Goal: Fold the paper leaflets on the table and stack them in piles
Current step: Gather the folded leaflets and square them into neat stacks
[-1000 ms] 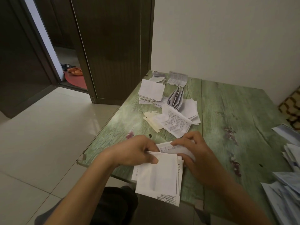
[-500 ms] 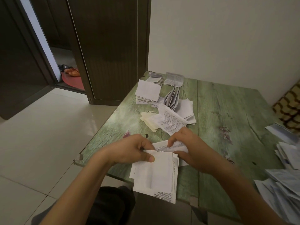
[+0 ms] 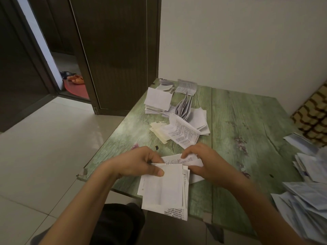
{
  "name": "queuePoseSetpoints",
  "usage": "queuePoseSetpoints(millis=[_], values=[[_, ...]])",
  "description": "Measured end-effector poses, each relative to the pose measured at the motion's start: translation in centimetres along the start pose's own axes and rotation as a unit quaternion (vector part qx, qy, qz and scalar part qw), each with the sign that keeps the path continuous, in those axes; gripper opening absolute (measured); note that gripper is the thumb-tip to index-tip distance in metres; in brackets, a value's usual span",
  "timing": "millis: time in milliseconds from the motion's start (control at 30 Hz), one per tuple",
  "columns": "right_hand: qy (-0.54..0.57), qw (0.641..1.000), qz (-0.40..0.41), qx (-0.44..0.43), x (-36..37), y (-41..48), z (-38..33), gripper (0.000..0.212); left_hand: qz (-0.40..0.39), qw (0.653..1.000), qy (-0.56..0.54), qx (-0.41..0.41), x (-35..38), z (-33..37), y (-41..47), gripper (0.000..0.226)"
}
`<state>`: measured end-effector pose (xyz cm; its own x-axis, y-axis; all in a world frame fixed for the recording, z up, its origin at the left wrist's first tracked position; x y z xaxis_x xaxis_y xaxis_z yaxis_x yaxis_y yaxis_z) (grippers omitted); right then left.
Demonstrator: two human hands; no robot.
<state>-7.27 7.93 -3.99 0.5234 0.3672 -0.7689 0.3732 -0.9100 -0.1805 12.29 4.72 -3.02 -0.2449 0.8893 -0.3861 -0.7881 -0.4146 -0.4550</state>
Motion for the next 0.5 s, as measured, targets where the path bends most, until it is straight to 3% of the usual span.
queuePoseSetpoints(millis=[333,500], values=[[0.020,0.999,-0.009,0.032,0.0,-0.7,0.2,0.026,-0.001,1.000,-0.009,-0.015,0.1,0.1,0.1,0.014],[0.004,0.994,-0.037,0.101,-0.2,-1.2,0.4,0.027,0.011,0.999,0.000,-0.047,-0.7,-0.7,-0.6,0.016]])
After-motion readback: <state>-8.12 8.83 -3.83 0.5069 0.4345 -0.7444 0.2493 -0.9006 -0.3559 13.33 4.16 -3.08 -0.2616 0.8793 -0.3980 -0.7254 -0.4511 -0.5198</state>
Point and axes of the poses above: each hand's wrist, its own y-axis towards the middle knuckle, its own x-axis out of the palm, z = x × y, the point moved 3 cm from there along y, towards the middle knuckle, and after that the axes turned 13 degrees about -z, right-handed, at the moved point
